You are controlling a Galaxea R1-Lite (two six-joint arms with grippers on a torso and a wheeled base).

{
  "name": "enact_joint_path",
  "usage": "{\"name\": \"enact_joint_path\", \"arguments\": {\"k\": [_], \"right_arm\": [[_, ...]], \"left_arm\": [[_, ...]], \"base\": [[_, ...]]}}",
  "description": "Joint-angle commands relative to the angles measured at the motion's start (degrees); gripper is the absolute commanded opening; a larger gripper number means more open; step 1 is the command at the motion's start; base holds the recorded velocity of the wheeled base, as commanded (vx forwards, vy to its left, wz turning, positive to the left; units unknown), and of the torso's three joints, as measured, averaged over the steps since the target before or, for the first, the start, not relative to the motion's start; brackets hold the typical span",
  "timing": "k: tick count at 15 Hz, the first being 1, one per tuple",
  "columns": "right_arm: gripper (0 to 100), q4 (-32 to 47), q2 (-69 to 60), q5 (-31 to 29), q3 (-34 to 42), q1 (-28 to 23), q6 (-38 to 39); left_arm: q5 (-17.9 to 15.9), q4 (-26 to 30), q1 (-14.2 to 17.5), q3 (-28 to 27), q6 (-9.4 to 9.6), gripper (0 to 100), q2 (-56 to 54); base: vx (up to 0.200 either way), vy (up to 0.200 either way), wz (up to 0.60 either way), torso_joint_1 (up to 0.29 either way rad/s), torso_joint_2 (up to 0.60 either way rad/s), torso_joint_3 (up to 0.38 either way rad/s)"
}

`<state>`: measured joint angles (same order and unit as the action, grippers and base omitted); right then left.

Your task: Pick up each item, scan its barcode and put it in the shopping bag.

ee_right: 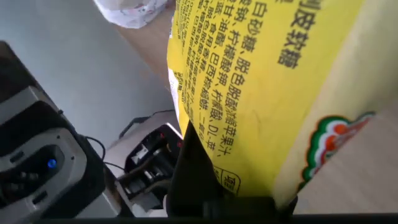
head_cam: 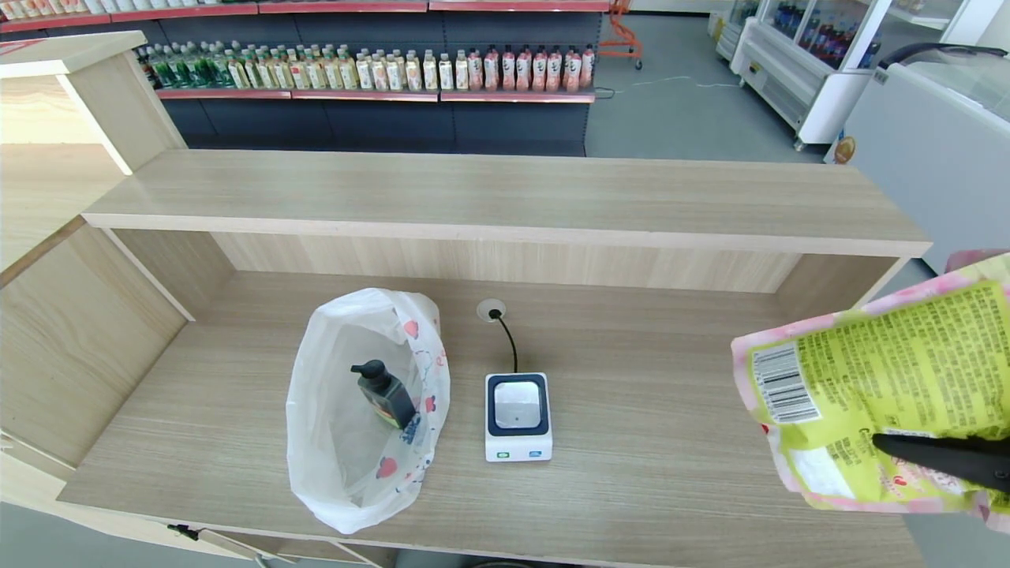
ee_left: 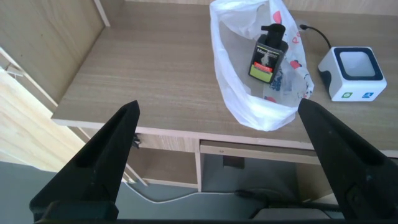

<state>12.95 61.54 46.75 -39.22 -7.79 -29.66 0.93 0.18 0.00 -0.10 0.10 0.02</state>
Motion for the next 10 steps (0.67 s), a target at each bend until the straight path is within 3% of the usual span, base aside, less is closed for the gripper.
{"name": "enact_joint_path", "arguments": {"k": [1, 2, 3, 4, 5, 6, 7, 10], "right_arm": [[0, 0.68, -2.92, -38.93, -7.10, 19.30, 41.09], [0, 3.31, 0.42, -51.15, -8.86, 25.28, 49.52], [0, 9.99, 4.38, -59.23, -11.41, 27.13, 59.81], [0, 13.68, 5.35, -59.23, -12.73, 27.48, 63.59], [0, 25.46, 7.98, -58.62, -17.38, 29.50, 72.02], [0, 29.24, 10.97, -57.39, -20.46, 30.91, 80.28], [0, 30.30, 13.17, -56.95, -22.92, 33.01, 87.49], [0, 32.05, 15.54, -55.80, -27.49, 39.96, 96.72]], "left_arm": [[0.04, -0.01, 0.00, 0.01, -0.01, 100, -0.02], [0.04, -0.01, 0.00, 0.01, -0.01, 100, -0.02], [0.04, -0.01, 0.00, 0.01, -0.01, 100, -0.02], [0.04, -0.01, 0.00, 0.01, -0.01, 100, -0.02], [0.04, -0.01, 0.00, 0.01, -0.01, 100, -0.02], [0.04, -0.01, 0.00, 0.01, -0.01, 100, -0.02], [0.04, -0.01, 0.00, 0.01, -0.01, 100, -0.02], [0.04, -0.01, 0.00, 0.01, -0.01, 100, -0.02]], "base": [[0.000, 0.000, 0.00, 0.000, 0.00, 0.000], [0.000, 0.000, 0.00, 0.000, 0.00, 0.000], [0.000, 0.000, 0.00, 0.000, 0.00, 0.000], [0.000, 0.000, 0.00, 0.000, 0.00, 0.000], [0.000, 0.000, 0.00, 0.000, 0.00, 0.000], [0.000, 0.000, 0.00, 0.000, 0.00, 0.000], [0.000, 0.000, 0.00, 0.000, 0.00, 0.000], [0.000, 0.000, 0.00, 0.000, 0.00, 0.000]]}}
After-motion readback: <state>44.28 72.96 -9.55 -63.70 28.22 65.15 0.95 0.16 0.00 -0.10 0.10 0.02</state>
